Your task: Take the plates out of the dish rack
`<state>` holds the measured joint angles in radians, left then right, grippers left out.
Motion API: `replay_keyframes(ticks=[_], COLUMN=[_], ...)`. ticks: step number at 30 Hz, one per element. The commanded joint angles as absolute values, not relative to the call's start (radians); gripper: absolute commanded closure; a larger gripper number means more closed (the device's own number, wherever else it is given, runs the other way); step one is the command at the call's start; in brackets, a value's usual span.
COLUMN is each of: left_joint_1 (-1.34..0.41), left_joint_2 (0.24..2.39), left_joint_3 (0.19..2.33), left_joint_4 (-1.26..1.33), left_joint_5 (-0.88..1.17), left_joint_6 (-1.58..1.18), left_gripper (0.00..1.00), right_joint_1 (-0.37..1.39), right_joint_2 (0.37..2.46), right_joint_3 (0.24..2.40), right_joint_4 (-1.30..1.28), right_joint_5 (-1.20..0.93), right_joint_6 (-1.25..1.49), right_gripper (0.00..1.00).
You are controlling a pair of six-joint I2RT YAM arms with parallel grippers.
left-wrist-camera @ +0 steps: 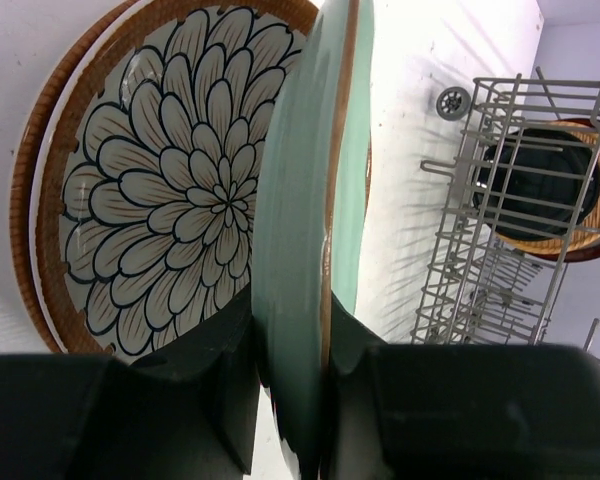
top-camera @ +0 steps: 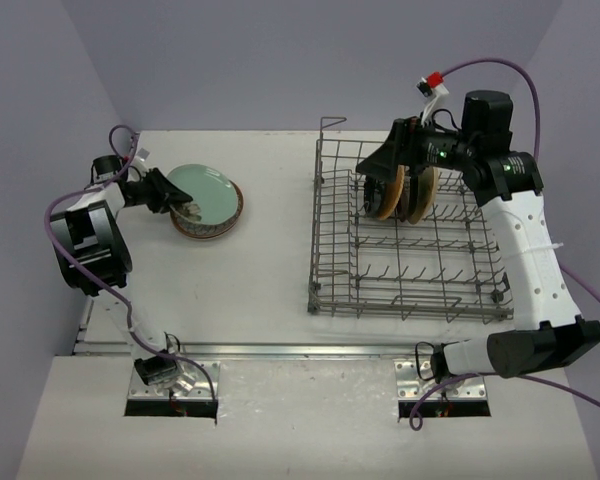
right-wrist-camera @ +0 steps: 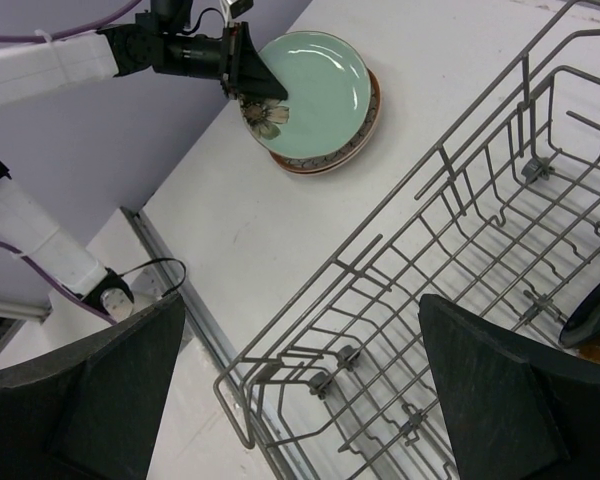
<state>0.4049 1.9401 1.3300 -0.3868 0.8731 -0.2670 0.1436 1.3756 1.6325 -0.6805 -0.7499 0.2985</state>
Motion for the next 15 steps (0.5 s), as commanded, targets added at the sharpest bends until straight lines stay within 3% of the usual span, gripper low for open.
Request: replay_keyframes(ticks=[1,10,15], left_joint_1=[0.399,0.4,0.399], left_joint_2=[1.93,1.939,1.916], left_joint_3=[1.39,1.42,1.437], left_joint_4=[-0.317,-0.429,-0.497], left_joint_5=[0.982,0.878,0.746], left_joint_6=[-0.261,-0.194,-0.13], left_gripper=[0.74,0.48,0.43], right_joint_1=[0.146,0.146,0.146], right_joint_2=[1.381,1.383,1.398], right_joint_3=[1.638,1.641,1.663], right_joint_4=[-0.676,-0.681,-0.695], right_joint_5=[-0.765,-0.783,-0.795], right_joint_6=[0.276,0.277,0.275], right_gripper=[0.01,0.01,0.01])
